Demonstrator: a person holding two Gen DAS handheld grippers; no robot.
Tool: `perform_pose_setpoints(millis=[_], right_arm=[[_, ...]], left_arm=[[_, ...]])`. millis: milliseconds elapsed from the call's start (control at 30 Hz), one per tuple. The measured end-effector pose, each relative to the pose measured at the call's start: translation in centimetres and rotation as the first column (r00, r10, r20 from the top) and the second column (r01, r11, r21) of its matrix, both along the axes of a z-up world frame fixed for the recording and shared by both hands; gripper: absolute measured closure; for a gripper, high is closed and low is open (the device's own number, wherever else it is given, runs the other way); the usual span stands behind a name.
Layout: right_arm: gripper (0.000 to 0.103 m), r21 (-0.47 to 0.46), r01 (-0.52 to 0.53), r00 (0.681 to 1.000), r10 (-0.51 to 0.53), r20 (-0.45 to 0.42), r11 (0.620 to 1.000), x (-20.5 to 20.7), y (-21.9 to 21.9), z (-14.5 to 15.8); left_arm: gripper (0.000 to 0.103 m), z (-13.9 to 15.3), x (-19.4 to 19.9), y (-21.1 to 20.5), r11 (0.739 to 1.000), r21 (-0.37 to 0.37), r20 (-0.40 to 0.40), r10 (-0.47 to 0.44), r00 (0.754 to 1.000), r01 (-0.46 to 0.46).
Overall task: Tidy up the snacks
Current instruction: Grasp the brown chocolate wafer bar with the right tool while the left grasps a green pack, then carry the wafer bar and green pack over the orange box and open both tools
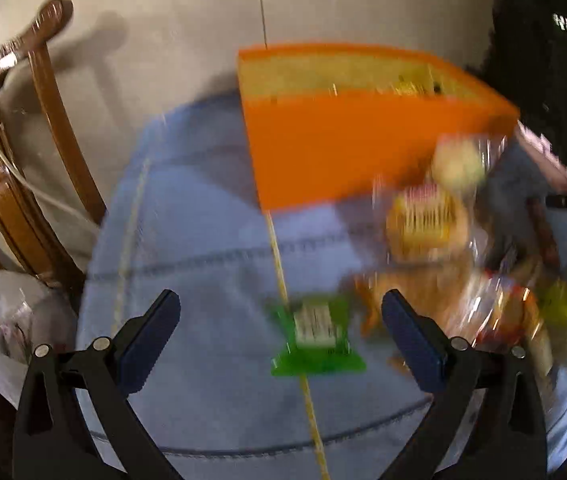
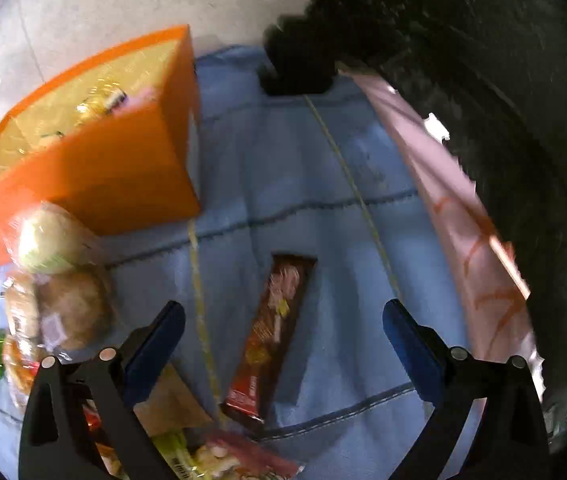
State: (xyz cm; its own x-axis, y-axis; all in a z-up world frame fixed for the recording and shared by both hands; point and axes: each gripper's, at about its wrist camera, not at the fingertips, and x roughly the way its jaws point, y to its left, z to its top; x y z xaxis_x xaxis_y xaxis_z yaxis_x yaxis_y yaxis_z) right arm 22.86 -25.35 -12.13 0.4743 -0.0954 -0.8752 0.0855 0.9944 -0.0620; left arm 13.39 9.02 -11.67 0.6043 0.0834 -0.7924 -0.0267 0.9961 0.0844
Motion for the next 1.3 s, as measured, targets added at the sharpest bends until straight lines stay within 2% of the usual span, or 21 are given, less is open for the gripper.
perform_pose_setpoints(millis=[100,300,467,567,600,633,667,700,733,767,867,967,1100,1133,1233,1300], right_arm=[[0.004,-0.027,-0.015,1.000,0.015,-0.004,1.000,0.0,0.5,-1.5],[0.004,0.001,0.004,1.000,-0.004,-0.026,1.000,0.3,0.8,-3.7],[0.004,0.006,-0.013,0.999,0.013,-0.031,1.000,0.4,1.0,-4.3],[0.004,0.036,-0.006,0.999,0.007,-0.045,0.999,0.6,1.0,-5.0],[0.025,0.035,-0.002,0.999,0.003,-0.036,0.999,0.4,1.0,-5.0],[0.050,0.036,0.000,1.000,0.001,-0.029,0.999,0.4,0.9,-5.0],[0.064,0.052,0.001,1.000,0.001,-0.024,0.999,0.3,1.0,-4.9],[0.078,0.023,0.013,0.999,-0.012,-0.032,1.000,0.3,1.2,-4.5],[0.077,0.020,0.013,0.999,-0.012,-0.047,1.000,0.3,1.3,-4.4],[0.078,0.036,0.016,0.998,-0.014,-0.057,0.999,0.0,1.3,-4.2],[0.078,0.060,0.009,0.999,-0.007,-0.037,0.998,-0.8,1.5,-3.1],[0.078,0.094,0.011,1.000,-0.009,-0.021,0.995,-1.4,1.2,-1.9],[0.077,0.122,0.006,1.000,-0.008,0.019,0.992,-2.2,0.5,0.3],[0.077,0.134,0.000,0.999,-0.004,0.032,0.991,-2.4,0.4,1.1],[0.077,0.152,-0.032,0.996,0.018,0.093,0.988,-2.6,0.6,4.0],[0.077,0.179,-0.061,0.989,0.035,0.146,0.982,-2.2,1.2,5.9]], left_arm=[[0.004,-1.8,0.2,0.3,0.999,-0.032,0.003,-0.013,1.000,0.013],[0.004,-4.0,1.6,2.0,0.999,-0.042,-0.046,0.008,0.999,-0.010],[0.004,-5.7,1.5,2.0,0.995,-0.100,-0.071,-0.014,0.997,0.007],[0.004,-6.5,1.7,0.6,0.998,-0.050,-0.053,-0.043,0.998,0.040],[0.007,-6.5,1.9,0.9,0.997,-0.073,-0.050,-0.034,0.998,0.030],[0.015,-6.4,2.0,1.1,0.997,-0.080,-0.044,-0.022,0.999,0.018],[0.048,-6.1,2.1,1.2,0.997,-0.069,-0.031,-0.029,0.999,0.027],[0.055,-5.8,2.4,1.3,0.996,-0.074,-0.034,-0.047,0.998,0.044],[0.056,-5.7,2.8,1.4,0.996,-0.080,-0.075,-0.053,0.996,0.047],[0.065,-5.5,3.0,1.4,0.993,-0.094,-0.092,-0.073,0.993,0.064],[0.065,-4.6,3.0,0.9,0.997,-0.049,-0.089,-0.071,0.993,0.067],[0.065,-3.0,2.9,1.0,0.993,-0.099,-0.064,-0.066,0.996,0.059],[0.065,-0.3,2.4,0.3,0.995,-0.083,-0.015,-0.061,0.998,0.059],[0.065,0.6,2.3,0.2,0.993,-0.102,-0.001,-0.058,0.998,0.058],[0.064,3.4,2.3,0.4,0.982,-0.175,0.064,-0.056,0.996,0.066],[0.064,5.1,2.9,0.7,0.985,-0.166,0.079,-0.038,0.996,0.051]])
